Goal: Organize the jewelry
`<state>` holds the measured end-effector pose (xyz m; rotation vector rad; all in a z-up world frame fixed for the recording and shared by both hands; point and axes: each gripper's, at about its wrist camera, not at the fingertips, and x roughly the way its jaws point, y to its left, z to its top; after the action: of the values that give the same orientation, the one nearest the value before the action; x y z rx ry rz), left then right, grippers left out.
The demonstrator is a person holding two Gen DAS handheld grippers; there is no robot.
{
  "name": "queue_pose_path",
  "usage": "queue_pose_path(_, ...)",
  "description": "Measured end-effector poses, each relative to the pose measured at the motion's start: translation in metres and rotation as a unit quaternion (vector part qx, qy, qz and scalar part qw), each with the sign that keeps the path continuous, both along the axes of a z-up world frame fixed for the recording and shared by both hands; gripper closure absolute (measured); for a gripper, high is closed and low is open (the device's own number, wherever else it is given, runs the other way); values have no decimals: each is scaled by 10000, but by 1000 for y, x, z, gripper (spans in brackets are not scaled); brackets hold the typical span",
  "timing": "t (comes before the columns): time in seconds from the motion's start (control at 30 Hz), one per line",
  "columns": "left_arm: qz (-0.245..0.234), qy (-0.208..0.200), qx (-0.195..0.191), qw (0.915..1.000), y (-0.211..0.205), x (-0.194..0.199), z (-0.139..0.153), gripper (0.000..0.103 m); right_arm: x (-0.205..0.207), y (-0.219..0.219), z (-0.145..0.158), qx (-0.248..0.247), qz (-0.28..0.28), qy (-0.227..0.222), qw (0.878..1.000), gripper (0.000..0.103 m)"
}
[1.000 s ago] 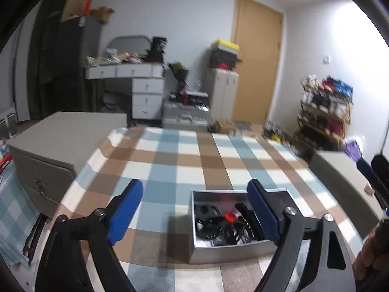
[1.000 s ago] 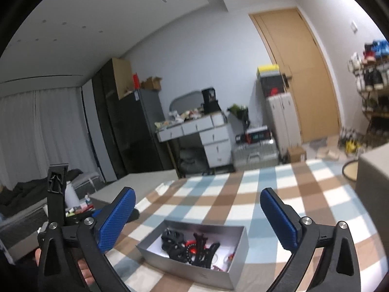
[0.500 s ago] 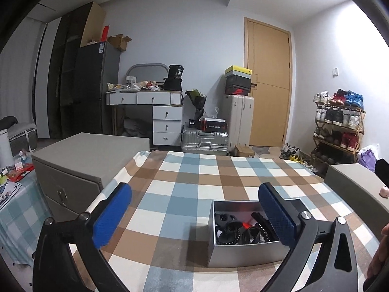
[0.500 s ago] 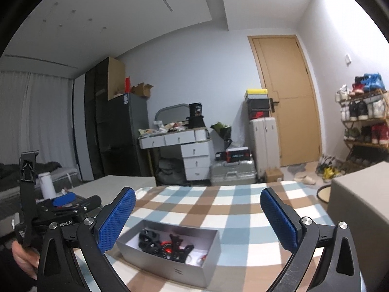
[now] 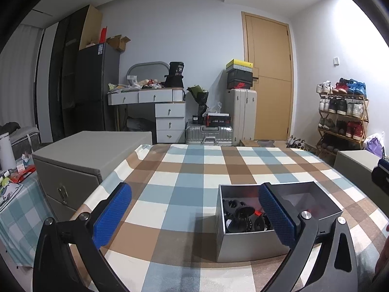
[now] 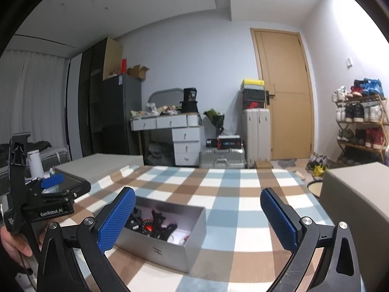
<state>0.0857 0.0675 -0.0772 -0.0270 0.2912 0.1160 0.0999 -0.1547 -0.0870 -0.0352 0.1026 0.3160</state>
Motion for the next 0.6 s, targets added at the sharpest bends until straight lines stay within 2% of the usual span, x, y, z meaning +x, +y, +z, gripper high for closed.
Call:
queue_pose_path(0.3,5,49,65,10000,-4,-3,2,1,15,9,-6,-314,-247,544,9977,0)
queue_pose_path(0.6,5,84,65,9999,-5,-1,3,1,11,10,-5,-392,-229,446,9980,0)
